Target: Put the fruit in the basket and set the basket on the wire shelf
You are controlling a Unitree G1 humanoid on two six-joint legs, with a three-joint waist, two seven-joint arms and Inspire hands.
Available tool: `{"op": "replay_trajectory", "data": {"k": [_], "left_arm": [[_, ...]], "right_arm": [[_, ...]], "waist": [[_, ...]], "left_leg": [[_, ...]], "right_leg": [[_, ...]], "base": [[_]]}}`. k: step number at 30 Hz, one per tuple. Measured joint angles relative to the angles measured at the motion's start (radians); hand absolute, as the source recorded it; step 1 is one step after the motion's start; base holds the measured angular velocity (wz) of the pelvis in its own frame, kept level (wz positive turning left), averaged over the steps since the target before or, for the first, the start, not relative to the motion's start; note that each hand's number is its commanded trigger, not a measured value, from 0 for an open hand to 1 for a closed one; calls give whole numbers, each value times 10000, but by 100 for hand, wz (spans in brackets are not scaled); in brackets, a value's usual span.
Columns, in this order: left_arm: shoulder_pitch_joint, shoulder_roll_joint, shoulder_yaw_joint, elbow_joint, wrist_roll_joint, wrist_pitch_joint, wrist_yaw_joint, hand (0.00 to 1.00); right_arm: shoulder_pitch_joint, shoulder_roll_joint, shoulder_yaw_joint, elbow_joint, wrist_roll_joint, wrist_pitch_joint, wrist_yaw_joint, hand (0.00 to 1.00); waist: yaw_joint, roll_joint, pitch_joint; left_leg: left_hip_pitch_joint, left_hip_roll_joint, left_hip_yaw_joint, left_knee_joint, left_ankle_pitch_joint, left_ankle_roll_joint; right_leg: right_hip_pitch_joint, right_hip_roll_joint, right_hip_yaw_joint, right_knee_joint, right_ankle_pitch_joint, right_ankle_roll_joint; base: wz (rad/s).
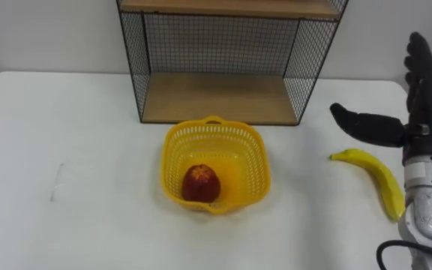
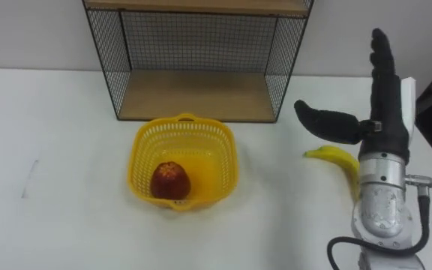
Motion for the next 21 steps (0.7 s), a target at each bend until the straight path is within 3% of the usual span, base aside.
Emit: {"op": "replay_trajectory", "data": {"k": [5,11,14,21], "left_arm": [[-39,2,8,1,11,-34,0,0],[-20,-2,-25,6,3,19,1,0],[23,-4,-18,5,0,219,0,0],[58,-4,287,-6,18,237,-5,0]], "right_arm": [[-1,-27,-220,191,64,-4,-314,0],[-221,-704,-266,1165,86,63,-362,0],[-304,-741,-362,1615,86,140,-296,0],[-357,-790,-588,2621,3,236,-122,0]], "waist": [[-88,32,2],[-116,6,8],[-126,-13,23],[-92,14,24]], "left_leg": [[35,3,33,-58,-1,-2],[-23,-54,12,-40,0,0],[-26,-74,-60,-39,1,1],[-104,-108,-106,25,23,33]], "right_leg": [[-8,-2,14,4,4,3],[27,-25,-109,83,5,6],[0,-34,-189,161,3,8],[-20,-51,-191,149,3,8]], "base": [[-2],[2],[4],[1]]}}
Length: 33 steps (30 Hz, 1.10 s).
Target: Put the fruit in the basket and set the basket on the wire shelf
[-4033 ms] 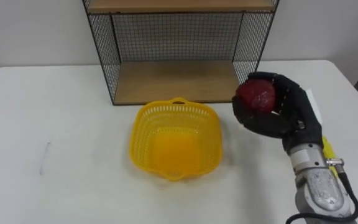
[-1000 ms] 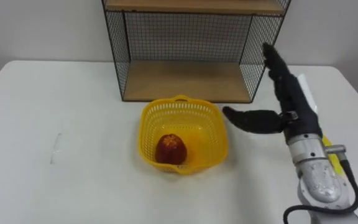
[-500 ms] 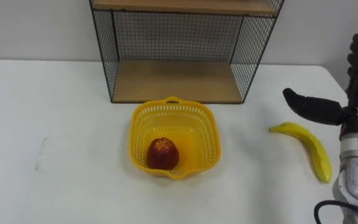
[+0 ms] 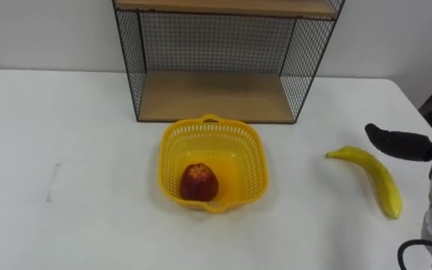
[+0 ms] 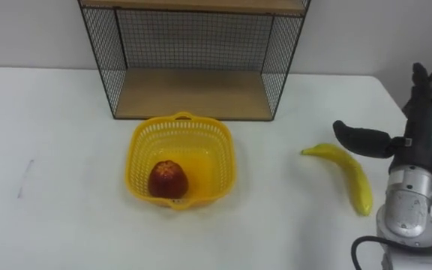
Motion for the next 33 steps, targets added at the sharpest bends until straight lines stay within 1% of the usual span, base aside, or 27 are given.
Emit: {"op": "replay_trajectory", "data": {"k": [3,5,6,7,8,11,14,16,18,20,22,24,27,30,31,33], "left_arm": [[2,-1,133,-16,3,1,-23,0],[-60,0,187,-193,22,20,-46,0],[-12,-1,197,-286,105,57,-54,0],[-4,-1,197,-460,196,123,-70,0],[-5,0,197,-539,199,138,-70,0],[17,14,198,-872,198,152,-76,0],[19,77,196,-975,202,161,-83,0],[55,149,195,-963,203,158,-84,0],[58,218,195,-959,205,159,-86,0],[61,249,198,-958,206,158,-87,0],[68,251,198,-958,205,158,-99,0],[65,251,199,-957,206,158,-129,0],[63,260,222,-952,205,158,-129,0],[98,269,371,-944,203,160,-128,0],[105,282,380,-930,200,169,-128,0],[97,280,368,-929,194,179,-128,0]], "right_arm": [[0,-1,5,378,-2,1,182,0],[0,-4,10,682,-23,17,369,0],[-1,-5,18,884,-94,58,505,0],[0,-6,46,1002,-210,177,674,0],[-1,-9,50,1072,-301,211,760,0],[-1,-189,95,1529,-424,268,1070,0],[-18,-409,256,1954,-431,328,1336,0],[-46,-568,427,2383,-435,350,1683,0],[-49,-575,429,2570,-438,360,1958,0],[-104,-608,425,2846,-438,369,2224,0],[-297,-648,425,3123,-451,441,2543,0],[-408,-651,417,3197,-499,471,2740,0],[-474,-650,424,3358,-964,472,3016,0],[-547,-650,408,3494,-1269,474,3177,0],[-609,-651,414,3586,-1347,473,3198,0],[-651,-674,398,3821,-1350,457,3209,0]], "waist": [[21,65,-8],[26,89,1],[31,98,-1],[26,71,11],[25,78,4],[51,64,0],[88,-26,-6],[125,-158,3],[131,-264,8],[140,-314,-18],[148,-363,-2],[176,-362,9],[176,-327,25],[189,-286,6],[189,-248,23],[181,-198,15]], "left_leg": [[5,10,13,0,22,6],[5,13,6,-15,58,9],[8,20,1,-33,65,14],[14,20,-2,-37,66,17],[12,20,-1,-39,66,17],[10,-3,18,-73,104,36],[54,-39,61,-234,205,44],[103,-43,79,-310,211,35],[106,-45,72,-339,217,29],[98,-43,62,-350,210,26],[93,-35,51,-361,207,24],[73,-31,53,-353,207,25],[91,-58,-43,-326,207,28],[127,-70,-127,-315,205,31],[117,-76,-173,-301,206,29],[105,-59,-186,-182,200,24]], "right_leg": [[5,-14,-4,-1,0,0],[-11,-23,0,-5,0,0],[-28,-31,1,-13,0,0],[-61,-39,1,-27,-2,3],[-70,-40,5,-26,-3,4],[-135,-68,18,-24,-16,22],[-164,-104,38,-49,-18,26],[-140,-104,64,-74,-19,27],[-105,-96,44,-133,-18,25],[-86,-98,7,-124,-18,25],[-101,-97,-5,-61,-17,26],[-111,-99,-16,3,-16,26],[-22,-116,-160,-9,-9,38],[3,-123,-279,-6,-9,39],[20,-118,-306,-6,-9,38],[45,-100,-313,-6,-9,38]], "base": [[0],[0],[0],[0],[0],[0],[0],[-4],[2],[4],[0],[0],[9],[7],[7],[3]]}}
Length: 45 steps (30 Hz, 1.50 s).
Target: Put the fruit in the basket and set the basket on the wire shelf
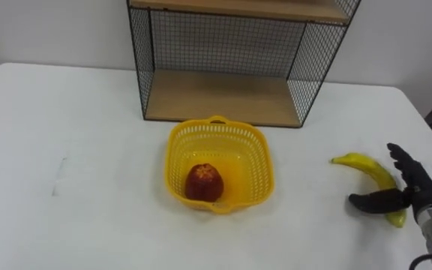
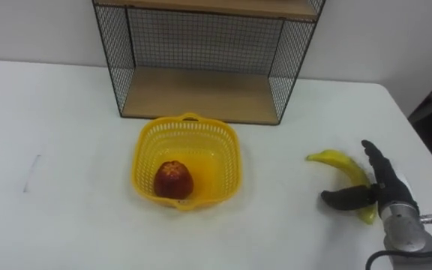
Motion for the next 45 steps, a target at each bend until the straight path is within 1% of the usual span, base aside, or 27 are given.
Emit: {"op": "replay_trajectory", "data": {"k": [3,5,6,9,14,15,16,17,18,20,21,23,24,30,31,35,37,40,45], "left_arm": [[42,-11,-13,30,0,19,0,0],[26,-24,-17,35,2,24,0,0],[17,-25,-36,35,2,33,0,0],[36,-25,-101,34,3,168,-2,0],[49,-15,-88,34,27,300,-189,0],[48,-14,-88,31,27,341,-230,0],[45,-13,-84,28,27,388,-253,0],[47,-10,-84,27,28,398,-270,0],[36,-4,-89,28,29,409,-336,0],[26,-4,-100,29,31,452,-384,0],[24,-4,-103,29,32,468,-403,0],[-7,2,-101,28,68,480,-404,0],[-32,1,-104,24,213,489,-403,0],[-108,3,-118,-16,282,576,-403,0],[-146,4,-122,-18,395,588,-402,0],[-198,4,-188,-18,417,597,-402,0],[-248,2,-285,-18,421,599,-402,0],[-294,3,-324,-16,416,600,-365,0],[-328,-1,-516,-7,410,598,-332,0]], "right_arm": [[-192,-18,14,573,6,6,13,0],[-234,-18,38,776,-1,-74,106,0],[-335,-18,41,1032,-7,-132,191,0],[-525,-18,50,1418,-37,-140,245,0],[-565,-18,30,1695,-103,-115,341,0],[-564,-18,26,1724,-159,-93,396,11],[-566,-18,26,1812,-168,-71,429,61],[-562,-18,24,1833,-168,-56,469,86],[-563,-17,24,1844,-168,-19,509,100],[-566,-18,18,1877,-183,-10,487,100],[-569,-25,-35,1895,-272,-5,414,100],[-599,-111,-222,2060,-447,-13,273,100],[-601,-157,-227,2109,-551,-18,267,100],[-665,-189,-354,2137,-873,20,-161,100],[-685,-254,-345,2142,-986,57,-175,100],[-708,-296,-355,2121,-1087,99,-211,100],[-759,-401,-355,2125,-1153,167,-254,100],[-802,-412,-336,2123,-1171,218,-286,100],[-801,-373,-325,2112,-886,247,-277,100]], "waist": [[83,50,-11],[112,84,-35],[115,107,-66],[131,140,-98],[262,39,-108],[300,-5,-105],[306,-49,-104],[304,-71,-107],[308,-110,-94],[320,-145,-90],[324,-148,-90],[324,-147,-90],[337,-139,-92],[320,-80,-103],[318,-71,-104],[312,-30,-120],[321,43,-121],[311,118,-116],[294,99,-98]], "left_leg": [[37,18,9,29,-1,-3],[35,17,-3,40,4,-2],[30,19,-14,88,4,-1],[55,12,-19,165,30,17],[63,-16,-88,178,91,39],[61,-16,-92,182,91,39],[60,-22,-118,186,91,39],[59,-25,-136,188,91,39],[56,-28,-155,191,91,39],[56,-40,-178,204,91,39],[63,-96,-199,224,91,39],[56,-109,-277,237,88,41],[50,-107,-292,241,88,41],[-86,-107,-391,426,-4,-4],[-110,-104,-428,453,-14,-14],[-118,-103,-467,460,-22,-32],[-113,-104,-475,455,-24,-36],[-99,-103,-474,417,-23,-38],[-100,-96,-434,394,-43,-64]], "right_leg": [[45,16,29,5,8,-14],[35,18,26,10,14,-24],[37,19,14,16,14,-25],[51,11,8,-7,-8,-24],[92,15,7,-48,-28,-2],[93,16,2,-48,-28,-3],[121,23,-27,-87,-20,1],[154,29,-57,-136,-2,3],[173,36,-76,-165,16,-5],[191,36,-90,-168,23,-8],[221,33,-104,-177,22,-6],[254,20,-164,-207,11,7],[255,17,-179,-215,9,11],[304,120,-189,-342,23,-24],[303,136,-190,-343,14,-39],[306,156,-189,-338,-4,-69],[309,156,-183,-339,-7,-74],[310,152,-175,-339,-9,-78],[295,158,-85,-345,-27,-100]], "base": [[-2],[0],[0],[2],[4],[0],[5],[6],[6],[4],[8],[10],[7],[4],[9],[3],[0],[0],[-2]]}}
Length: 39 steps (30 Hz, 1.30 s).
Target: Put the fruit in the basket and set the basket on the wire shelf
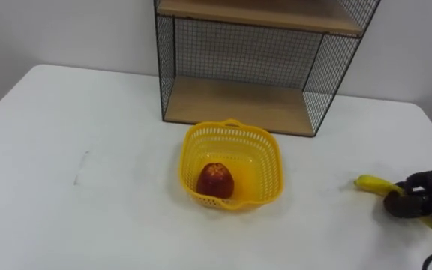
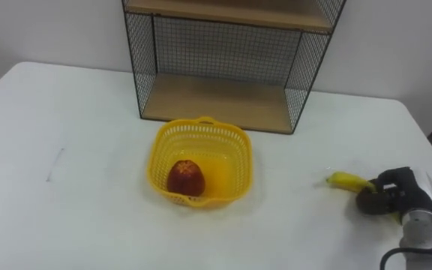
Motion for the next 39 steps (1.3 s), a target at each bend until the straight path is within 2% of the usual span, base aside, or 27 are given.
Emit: {"op": "replay_trajectory", "data": {"k": [6,8,10,16,19,24,30,33,35,36,39], "left_arm": [[-66,1,7,100,-1,-13,0,0],[-82,0,5,225,-3,-26,0,0],[-90,-5,-5,285,4,-32,0,0],[-138,-99,-13,283,4,-33,0,0],[-87,-161,-32,287,-5,-16,1,0],[-49,-291,-169,286,-6,-20,3,0],[22,-350,-164,286,5,-11,4,0],[54,-370,-175,287,3,-8,4,0],[73,-379,-178,284,3,-5,4,0],[68,-393,-174,282,3,-5,5,0],[126,-409,-179,356,5,-2,20,0]], "right_arm": [[-15,0,-17,-141,1176,77,63,100],[0,27,36,-394,1723,208,123,100],[167,61,407,-966,2671,291,283,100],[499,856,488,-2323,5001,281,673,100],[500,1171,870,-2803,6203,283,925,100],[500,1270,1585,-3280,7560,279,1485,100],[714,1500,1573,-3656,9154,279,2079,100],[800,1664,1575,-3846,9333,280,2334,100],[866,1693,1579,-4095,9341,280,2501,100],[876,1690,1627,-4229,9323,280,2534,100],[876,1688,1796,-4512,9350,280,2604,100]], "waist": [[52,-42,-8],[46,-36,-9],[54,2,24],[-24,232,70],[-21,299,45],[-37,397,45],[-60,378,44],[-83,399,29],[-125,427,-13],[-76,440,-82],[15,445,-89]], "left_leg": [[7,52,228,-98,-4,-5],[21,131,365,-150,-7,-4],[37,159,460,-209,-19,-20],[-7,143,487,-205,-38,-13],[4,141,486,-234,-37,-11],[-5,141,456,-245,-35,-8],[-28,133,388,-243,-37,-11],[-49,135,386,-210,-37,-11],[-139,137,368,-158,-36,-9],[-192,146,403,-156,-27,2],[-136,154,425,-161,-21,6]], "right_leg": [[-131,0,183,19,-14,-11],[-152,-1,262,84,2,-23],[-225,-1,382,170,6,-28],[-330,-15,432,158,1,-23],[-318,-31,417,153,-7,-8],[-276,-40,271,157,-7,-8],[-166,-40,138,155,-8,-7],[-194,-41,142,180,-8,-7],[-224,-38,138,189,-8,-7],[-341,-38,175,217,-7,-8],[-344,-32,273,245,-3,-13]], "base": [[-11],[-16],[-18],[-2],[0],[8],[5],[0],[0],[-9],[-7]]}}
